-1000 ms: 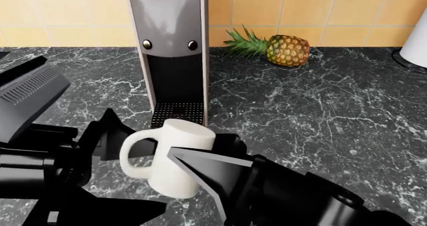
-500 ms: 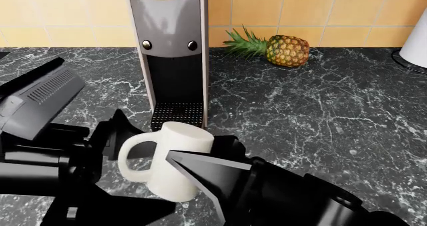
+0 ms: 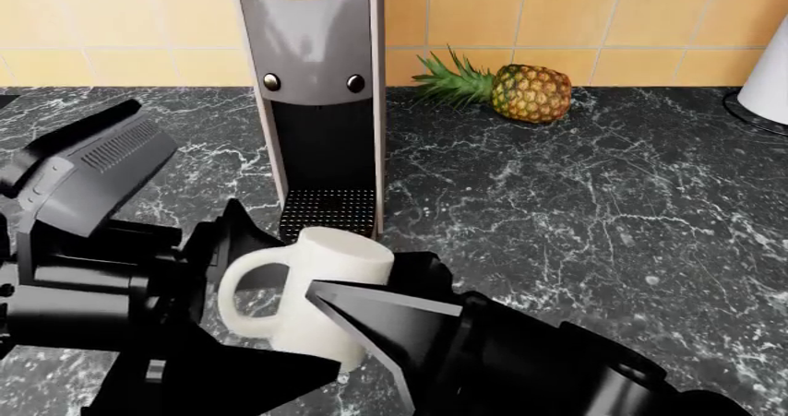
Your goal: A wet mug is on the counter and needs to be dried. Pick it up and place it upside down in the open cabinet.
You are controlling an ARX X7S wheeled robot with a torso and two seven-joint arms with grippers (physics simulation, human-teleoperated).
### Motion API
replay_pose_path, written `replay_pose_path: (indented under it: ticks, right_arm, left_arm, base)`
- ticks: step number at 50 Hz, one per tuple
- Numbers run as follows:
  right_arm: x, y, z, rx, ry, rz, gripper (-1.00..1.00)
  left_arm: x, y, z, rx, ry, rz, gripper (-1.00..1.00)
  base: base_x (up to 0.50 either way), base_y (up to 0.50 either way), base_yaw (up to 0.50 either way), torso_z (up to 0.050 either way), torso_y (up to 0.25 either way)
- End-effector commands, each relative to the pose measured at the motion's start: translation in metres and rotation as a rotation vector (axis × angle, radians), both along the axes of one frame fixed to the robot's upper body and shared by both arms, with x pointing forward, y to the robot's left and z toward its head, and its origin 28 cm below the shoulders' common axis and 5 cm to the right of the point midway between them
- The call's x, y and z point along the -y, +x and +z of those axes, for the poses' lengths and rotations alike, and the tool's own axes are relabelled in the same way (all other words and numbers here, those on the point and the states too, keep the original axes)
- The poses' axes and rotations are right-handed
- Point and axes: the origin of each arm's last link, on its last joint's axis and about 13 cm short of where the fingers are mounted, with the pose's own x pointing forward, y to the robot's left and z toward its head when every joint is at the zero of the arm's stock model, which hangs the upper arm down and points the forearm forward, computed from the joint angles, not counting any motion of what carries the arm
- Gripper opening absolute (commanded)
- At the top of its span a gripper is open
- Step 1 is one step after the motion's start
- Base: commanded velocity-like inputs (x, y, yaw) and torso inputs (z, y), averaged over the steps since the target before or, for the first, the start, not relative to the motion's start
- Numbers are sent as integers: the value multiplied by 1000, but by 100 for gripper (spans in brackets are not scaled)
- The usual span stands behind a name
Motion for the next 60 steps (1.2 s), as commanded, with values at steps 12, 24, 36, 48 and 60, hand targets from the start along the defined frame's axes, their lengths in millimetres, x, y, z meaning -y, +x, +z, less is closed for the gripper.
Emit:
replay_pose_path:
  ticks: [12,24,36,48,60]
  right_arm:
    - [1,0,2,27,1,-4,-100]
    - [1,-1,3,29,3,-1,-100]
    - [6,3,5,29,36,-32,100]
    - [15,7,10,41,84,-82,100]
    - [24,-9,22,-123,442,-222,100]
  left_arm:
    - [3,4,3,-27,-23,40,-100]
    - [4,5,1,-22,-2,77,-100]
    - [3,2,-3,14,35,83,-100]
    - [0,-2,-5,28,33,99,-100]
    - [1,-10,-1,58,-8,157,-100]
  base:
    - [0,0,0,0,0]
    - [0,0,0,1,0]
    - [0,0,0,0,1]
    - [0,0,0,0,0]
    - [0,0,0,0,1]
